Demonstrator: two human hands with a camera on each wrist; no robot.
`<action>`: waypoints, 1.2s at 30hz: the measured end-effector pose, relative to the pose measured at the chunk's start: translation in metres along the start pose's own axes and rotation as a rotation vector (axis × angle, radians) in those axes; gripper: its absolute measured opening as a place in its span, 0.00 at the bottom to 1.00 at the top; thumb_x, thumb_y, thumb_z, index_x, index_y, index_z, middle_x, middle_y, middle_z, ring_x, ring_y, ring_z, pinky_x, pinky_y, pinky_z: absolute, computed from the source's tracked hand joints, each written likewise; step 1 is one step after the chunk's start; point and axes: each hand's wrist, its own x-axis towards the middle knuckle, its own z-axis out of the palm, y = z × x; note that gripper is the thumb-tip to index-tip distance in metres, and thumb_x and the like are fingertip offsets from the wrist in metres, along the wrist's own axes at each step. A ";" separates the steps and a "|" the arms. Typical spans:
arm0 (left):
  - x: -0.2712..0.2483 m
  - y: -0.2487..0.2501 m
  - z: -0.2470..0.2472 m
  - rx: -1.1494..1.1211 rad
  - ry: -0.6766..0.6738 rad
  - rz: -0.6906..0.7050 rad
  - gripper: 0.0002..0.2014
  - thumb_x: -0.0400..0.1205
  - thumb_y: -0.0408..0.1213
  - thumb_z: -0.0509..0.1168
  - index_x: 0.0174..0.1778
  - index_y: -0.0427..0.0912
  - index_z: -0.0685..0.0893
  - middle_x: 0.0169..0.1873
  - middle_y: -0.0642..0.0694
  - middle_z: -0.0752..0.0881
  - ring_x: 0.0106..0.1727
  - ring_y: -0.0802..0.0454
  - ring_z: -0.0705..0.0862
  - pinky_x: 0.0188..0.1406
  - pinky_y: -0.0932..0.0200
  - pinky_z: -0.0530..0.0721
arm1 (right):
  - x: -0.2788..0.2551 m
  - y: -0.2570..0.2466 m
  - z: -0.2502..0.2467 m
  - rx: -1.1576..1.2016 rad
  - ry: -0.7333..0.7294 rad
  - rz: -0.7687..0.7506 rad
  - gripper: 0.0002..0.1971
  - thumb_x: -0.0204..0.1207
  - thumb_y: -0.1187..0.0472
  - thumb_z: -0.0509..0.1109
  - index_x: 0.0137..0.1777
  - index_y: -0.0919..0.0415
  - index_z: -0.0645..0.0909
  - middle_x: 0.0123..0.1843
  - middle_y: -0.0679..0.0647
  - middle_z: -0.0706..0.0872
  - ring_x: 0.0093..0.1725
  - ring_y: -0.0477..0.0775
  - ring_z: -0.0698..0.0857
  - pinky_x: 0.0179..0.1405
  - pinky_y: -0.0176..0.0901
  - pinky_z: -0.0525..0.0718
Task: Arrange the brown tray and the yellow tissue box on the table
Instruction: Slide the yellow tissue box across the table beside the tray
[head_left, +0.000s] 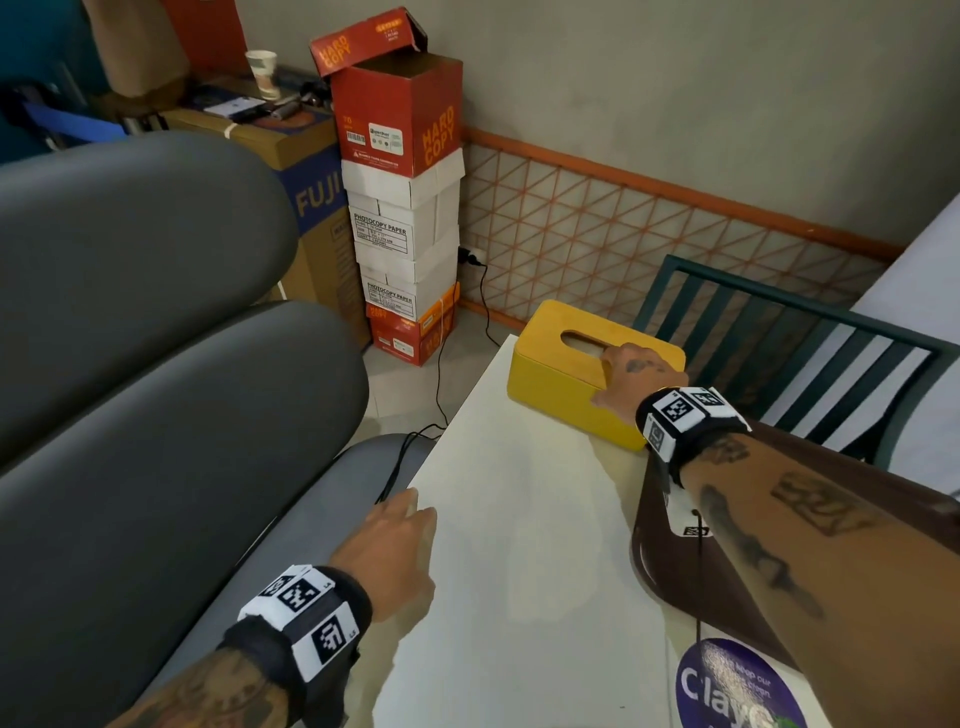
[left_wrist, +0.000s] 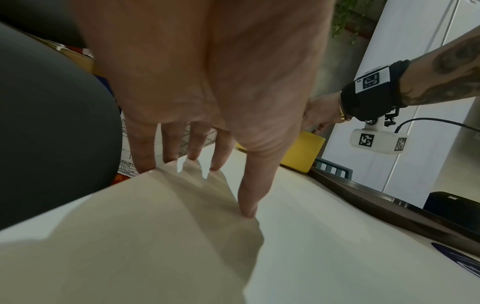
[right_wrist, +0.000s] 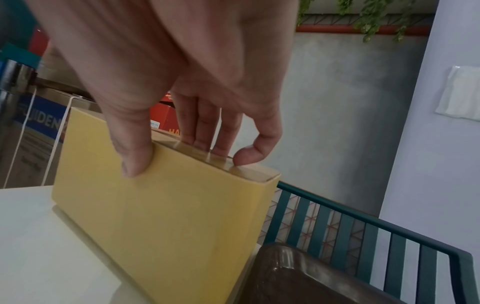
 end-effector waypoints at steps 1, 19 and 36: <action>-0.001 -0.002 0.001 -0.006 0.004 0.006 0.29 0.75 0.43 0.68 0.73 0.47 0.70 0.82 0.49 0.60 0.80 0.46 0.63 0.72 0.53 0.74 | 0.001 0.000 0.001 0.003 0.001 -0.003 0.25 0.75 0.52 0.73 0.70 0.56 0.75 0.69 0.56 0.79 0.69 0.62 0.78 0.66 0.69 0.78; -0.030 -0.021 0.026 -0.343 0.120 -0.073 0.41 0.78 0.54 0.65 0.85 0.55 0.52 0.85 0.65 0.42 0.80 0.59 0.67 0.75 0.58 0.71 | 0.016 -0.005 0.016 -0.024 0.038 -0.008 0.23 0.77 0.55 0.69 0.71 0.56 0.75 0.71 0.55 0.77 0.71 0.62 0.76 0.65 0.65 0.72; -0.035 -0.019 0.029 -0.353 0.106 -0.055 0.43 0.81 0.58 0.60 0.84 0.56 0.40 0.77 0.71 0.35 0.85 0.57 0.57 0.79 0.54 0.64 | 0.017 0.000 0.020 -0.013 0.069 -0.040 0.18 0.78 0.62 0.66 0.68 0.55 0.77 0.69 0.56 0.79 0.69 0.63 0.76 0.62 0.62 0.72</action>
